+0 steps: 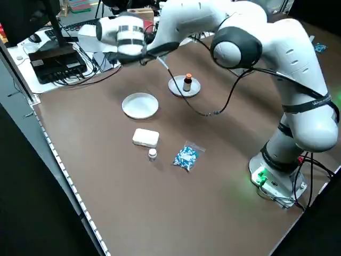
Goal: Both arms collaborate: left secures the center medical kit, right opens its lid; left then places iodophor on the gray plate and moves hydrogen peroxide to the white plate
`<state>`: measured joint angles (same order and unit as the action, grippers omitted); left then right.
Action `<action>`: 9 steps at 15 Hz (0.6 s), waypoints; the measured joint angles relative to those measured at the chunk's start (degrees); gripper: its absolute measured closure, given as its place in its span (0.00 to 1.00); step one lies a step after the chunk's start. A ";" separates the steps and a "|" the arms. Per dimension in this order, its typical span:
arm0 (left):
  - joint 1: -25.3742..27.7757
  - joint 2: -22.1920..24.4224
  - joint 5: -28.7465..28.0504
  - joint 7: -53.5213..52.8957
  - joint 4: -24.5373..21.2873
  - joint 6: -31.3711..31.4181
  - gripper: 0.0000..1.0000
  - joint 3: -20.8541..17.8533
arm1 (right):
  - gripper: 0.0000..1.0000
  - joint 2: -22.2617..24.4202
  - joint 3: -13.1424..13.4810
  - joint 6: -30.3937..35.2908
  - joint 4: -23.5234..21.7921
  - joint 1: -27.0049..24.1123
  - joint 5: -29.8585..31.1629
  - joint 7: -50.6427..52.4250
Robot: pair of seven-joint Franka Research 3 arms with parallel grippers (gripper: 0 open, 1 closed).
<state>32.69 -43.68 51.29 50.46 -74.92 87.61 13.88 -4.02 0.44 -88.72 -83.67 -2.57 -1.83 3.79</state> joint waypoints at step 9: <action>8.96 -7.04 2.51 0.14 -0.44 -2.11 0.68 -0.18 | 0.01 0.00 0.18 1.44 0.10 -0.78 0.00 -0.75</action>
<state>41.65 -50.72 53.80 50.60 -75.35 85.50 13.70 -4.02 0.63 -87.28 -83.57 -3.35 -1.83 3.04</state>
